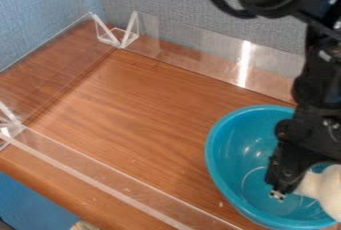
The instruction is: Put the mushroom in the blue bowl
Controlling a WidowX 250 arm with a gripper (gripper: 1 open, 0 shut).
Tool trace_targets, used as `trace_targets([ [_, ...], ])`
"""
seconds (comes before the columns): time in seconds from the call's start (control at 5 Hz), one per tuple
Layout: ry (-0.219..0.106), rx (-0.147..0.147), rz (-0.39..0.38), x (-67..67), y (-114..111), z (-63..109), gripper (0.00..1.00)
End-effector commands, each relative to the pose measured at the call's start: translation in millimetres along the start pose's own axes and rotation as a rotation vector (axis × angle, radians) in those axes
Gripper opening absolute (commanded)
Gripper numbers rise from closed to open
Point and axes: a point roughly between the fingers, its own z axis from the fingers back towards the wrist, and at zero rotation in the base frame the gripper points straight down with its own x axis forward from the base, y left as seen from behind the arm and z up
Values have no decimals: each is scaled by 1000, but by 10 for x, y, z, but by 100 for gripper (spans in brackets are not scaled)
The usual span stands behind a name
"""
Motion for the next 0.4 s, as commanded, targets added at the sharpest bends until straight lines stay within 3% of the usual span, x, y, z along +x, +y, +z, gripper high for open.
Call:
trace_targets([
  [0.0, -40, 43, -36, -45, 22, 142, 100],
  [0.2, -46, 42, -13, -80, 85, 102, 100],
])
